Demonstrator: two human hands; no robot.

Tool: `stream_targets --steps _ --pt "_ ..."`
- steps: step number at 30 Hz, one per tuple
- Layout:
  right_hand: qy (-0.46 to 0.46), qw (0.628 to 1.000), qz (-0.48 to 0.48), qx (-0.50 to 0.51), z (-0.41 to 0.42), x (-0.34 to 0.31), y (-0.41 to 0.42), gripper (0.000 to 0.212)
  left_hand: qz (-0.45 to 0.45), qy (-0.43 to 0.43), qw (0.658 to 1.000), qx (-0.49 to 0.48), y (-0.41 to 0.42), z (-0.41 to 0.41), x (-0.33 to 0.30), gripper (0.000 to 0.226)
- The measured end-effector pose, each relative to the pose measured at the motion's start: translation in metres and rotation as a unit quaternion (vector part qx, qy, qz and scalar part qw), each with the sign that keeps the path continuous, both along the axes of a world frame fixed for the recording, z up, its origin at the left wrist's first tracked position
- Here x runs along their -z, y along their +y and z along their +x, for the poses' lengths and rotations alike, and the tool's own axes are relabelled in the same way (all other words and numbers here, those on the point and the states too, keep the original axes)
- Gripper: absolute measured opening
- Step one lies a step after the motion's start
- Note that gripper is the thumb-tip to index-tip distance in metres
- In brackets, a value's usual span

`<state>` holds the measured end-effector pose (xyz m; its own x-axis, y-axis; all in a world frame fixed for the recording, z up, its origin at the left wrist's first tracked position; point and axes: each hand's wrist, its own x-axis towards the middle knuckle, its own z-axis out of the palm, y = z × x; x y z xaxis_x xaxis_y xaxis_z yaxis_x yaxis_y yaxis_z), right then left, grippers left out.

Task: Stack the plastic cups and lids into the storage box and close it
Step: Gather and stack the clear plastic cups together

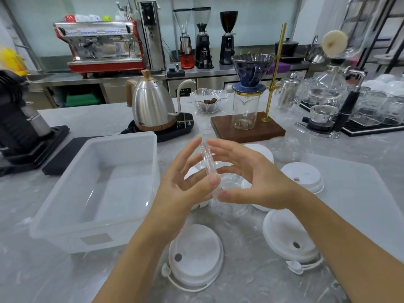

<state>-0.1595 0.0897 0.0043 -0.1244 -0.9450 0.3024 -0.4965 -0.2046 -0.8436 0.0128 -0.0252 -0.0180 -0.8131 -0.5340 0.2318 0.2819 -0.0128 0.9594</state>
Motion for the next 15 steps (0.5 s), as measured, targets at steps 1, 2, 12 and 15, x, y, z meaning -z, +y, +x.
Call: stream_targets --steps 1,2,12,15 --pt "0.004 1.0 0.001 -0.001 0.0002 0.0005 -0.0001 0.089 0.003 -0.003 1.0 0.0 -0.0001 0.0005 0.0 0.089" --pt "0.008 1.0 0.003 -0.002 0.0004 0.0004 -0.0002 0.089 0.005 -0.005 1.0 0.001 -0.0002 0.0007 -0.0002 0.087" --pt "0.003 1.0 0.0 0.006 0.0013 0.0024 -0.0013 0.089 -0.017 -0.016 1.0 -0.006 0.0001 0.0021 -0.0007 0.093" --pt "0.008 1.0 -0.011 0.006 0.001 0.0029 -0.0013 0.09 -0.012 -0.012 1.0 -0.001 0.0009 0.002 -0.0018 0.093"
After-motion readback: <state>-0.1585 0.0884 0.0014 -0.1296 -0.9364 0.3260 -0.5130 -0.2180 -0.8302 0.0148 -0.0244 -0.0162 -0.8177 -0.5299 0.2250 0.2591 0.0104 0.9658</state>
